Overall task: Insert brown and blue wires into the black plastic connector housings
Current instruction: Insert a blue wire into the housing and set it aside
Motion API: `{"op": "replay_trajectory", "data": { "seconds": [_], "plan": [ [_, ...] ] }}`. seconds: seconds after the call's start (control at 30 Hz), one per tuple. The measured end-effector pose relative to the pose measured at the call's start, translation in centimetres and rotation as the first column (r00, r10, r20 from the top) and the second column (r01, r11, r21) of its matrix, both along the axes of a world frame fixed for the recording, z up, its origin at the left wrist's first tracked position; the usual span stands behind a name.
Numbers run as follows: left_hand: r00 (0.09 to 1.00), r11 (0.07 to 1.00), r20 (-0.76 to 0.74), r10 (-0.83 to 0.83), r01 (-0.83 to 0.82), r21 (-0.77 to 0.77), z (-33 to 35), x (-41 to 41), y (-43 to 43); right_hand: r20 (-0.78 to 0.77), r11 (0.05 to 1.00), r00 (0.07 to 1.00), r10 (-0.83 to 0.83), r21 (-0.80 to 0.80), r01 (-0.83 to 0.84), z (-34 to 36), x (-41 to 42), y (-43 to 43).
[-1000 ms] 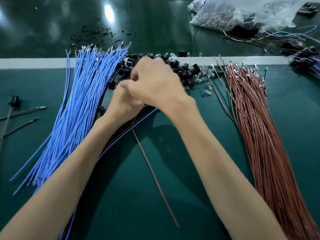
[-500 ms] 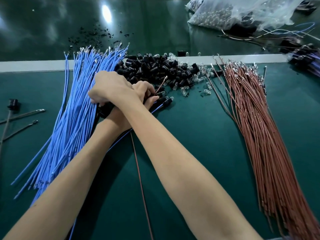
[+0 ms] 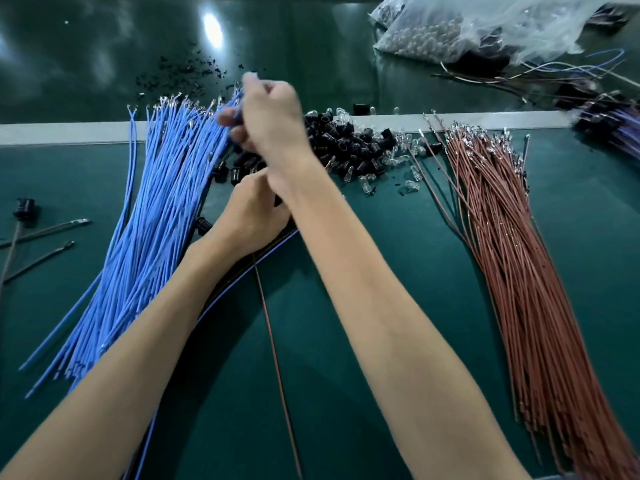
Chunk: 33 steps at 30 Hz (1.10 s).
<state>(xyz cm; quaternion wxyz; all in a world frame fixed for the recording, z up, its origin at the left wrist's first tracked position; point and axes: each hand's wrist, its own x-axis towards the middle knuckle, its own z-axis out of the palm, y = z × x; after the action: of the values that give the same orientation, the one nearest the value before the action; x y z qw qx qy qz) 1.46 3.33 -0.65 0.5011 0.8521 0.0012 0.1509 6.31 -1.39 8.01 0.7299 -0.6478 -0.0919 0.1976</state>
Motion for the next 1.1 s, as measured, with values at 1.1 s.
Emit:
{"op": "replay_trajectory", "data": {
  "seconds": [1.1],
  "plan": [
    [0.94,0.925,-0.077,0.334,-0.342,-0.167,1.7,-0.3,3.0,-0.178,0.863,0.898,-0.403,0.254,0.437,-5.8,6.6,-10.0]
  ]
}}
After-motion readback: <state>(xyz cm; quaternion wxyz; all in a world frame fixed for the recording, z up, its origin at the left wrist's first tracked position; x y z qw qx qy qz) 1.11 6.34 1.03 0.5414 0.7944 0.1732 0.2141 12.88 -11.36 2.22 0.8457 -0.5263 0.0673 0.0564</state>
